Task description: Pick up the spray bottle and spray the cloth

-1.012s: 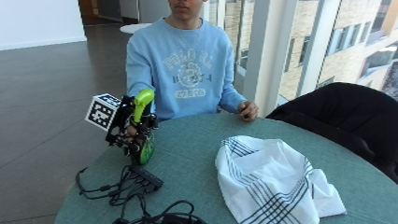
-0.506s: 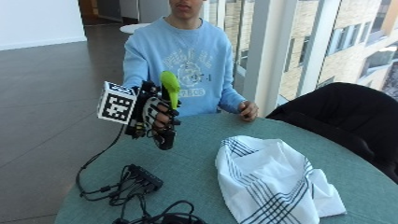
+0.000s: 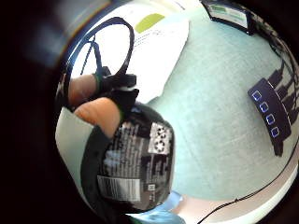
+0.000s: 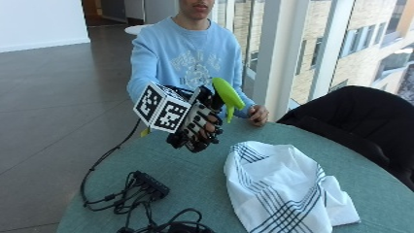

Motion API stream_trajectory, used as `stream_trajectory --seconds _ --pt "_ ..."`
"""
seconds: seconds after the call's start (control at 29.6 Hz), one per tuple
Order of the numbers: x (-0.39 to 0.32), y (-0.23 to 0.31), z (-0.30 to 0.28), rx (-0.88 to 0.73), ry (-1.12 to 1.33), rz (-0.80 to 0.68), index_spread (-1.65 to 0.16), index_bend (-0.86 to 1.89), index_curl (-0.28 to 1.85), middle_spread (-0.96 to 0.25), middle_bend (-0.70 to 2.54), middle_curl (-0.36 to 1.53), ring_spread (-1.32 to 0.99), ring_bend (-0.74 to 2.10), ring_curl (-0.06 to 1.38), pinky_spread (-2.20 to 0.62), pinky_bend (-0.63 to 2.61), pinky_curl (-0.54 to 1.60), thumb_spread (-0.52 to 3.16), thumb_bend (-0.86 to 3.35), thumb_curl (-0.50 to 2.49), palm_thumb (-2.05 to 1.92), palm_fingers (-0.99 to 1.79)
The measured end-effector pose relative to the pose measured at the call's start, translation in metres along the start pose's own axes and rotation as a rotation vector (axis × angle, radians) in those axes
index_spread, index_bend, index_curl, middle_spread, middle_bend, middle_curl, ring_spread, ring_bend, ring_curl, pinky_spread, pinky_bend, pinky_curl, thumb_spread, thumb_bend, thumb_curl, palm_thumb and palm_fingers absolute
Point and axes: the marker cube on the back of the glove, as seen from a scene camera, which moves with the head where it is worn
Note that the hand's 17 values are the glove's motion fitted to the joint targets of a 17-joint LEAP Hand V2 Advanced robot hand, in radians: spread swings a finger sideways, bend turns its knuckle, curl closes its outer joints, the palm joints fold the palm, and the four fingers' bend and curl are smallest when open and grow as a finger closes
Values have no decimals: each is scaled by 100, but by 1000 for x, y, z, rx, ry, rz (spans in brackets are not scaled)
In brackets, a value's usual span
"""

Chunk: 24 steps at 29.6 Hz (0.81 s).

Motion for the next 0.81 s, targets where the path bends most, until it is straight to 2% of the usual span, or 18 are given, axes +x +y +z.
stream_trajectory --seconds 0.3,0.81 --pt "1 -13 15 -144 52 88 -21 15 47 -11 20 44 0 46 38 26 18 24 69 -3 63 97 107" --pt "9 -19 24 -207 74 151 -19 15 46 -11 19 45 0 48 38 25 18 27 70 -3 66 96 108"
